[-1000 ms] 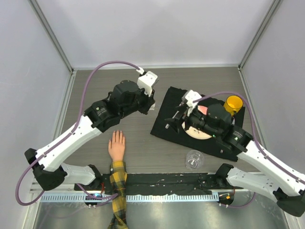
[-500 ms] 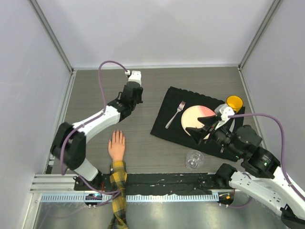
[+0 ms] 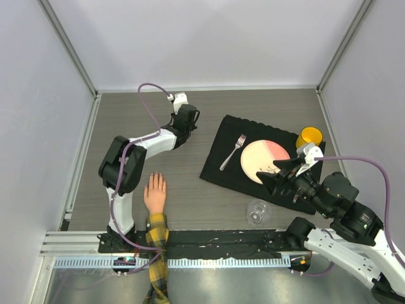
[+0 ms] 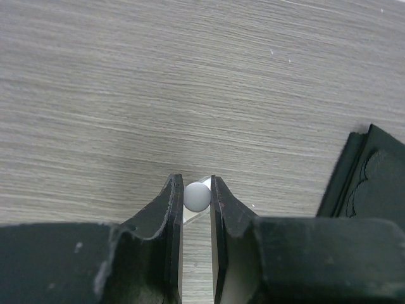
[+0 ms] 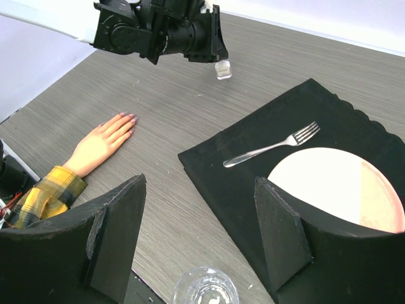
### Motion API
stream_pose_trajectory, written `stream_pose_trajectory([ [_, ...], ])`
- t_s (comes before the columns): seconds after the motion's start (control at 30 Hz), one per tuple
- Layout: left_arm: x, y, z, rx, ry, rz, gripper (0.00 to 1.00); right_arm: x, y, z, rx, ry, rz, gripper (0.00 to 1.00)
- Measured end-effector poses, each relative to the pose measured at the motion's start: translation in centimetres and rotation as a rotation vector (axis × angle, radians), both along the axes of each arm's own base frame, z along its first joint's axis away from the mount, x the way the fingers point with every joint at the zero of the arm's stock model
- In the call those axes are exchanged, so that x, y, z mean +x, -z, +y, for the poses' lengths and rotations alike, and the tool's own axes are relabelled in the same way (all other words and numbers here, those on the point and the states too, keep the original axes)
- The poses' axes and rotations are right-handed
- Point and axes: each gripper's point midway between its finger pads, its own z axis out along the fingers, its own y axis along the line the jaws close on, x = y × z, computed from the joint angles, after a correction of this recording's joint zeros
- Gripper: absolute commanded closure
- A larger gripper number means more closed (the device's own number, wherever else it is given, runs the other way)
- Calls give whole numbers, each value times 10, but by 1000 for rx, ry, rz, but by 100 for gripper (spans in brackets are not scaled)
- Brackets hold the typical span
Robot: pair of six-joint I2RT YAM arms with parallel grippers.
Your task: Paint the nails
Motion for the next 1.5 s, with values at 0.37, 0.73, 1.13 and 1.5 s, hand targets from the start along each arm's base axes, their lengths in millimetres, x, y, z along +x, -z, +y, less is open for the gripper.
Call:
stream_pose_trajectory([
  [0.37,12,0,2,-46,-93,0,100,0,5,-3,-13,11,13,27],
  [0.73,14,26,6,-16,-154,73,88,0,5,-3,-8,12,17,27],
  [1.13,8,30,10,15,-177,92,31,0,12,-3,-15,14,27,26],
  [1.5,-13,-83,6,13,-49,-19,1,23,4,-55,-5,362,77,11],
])
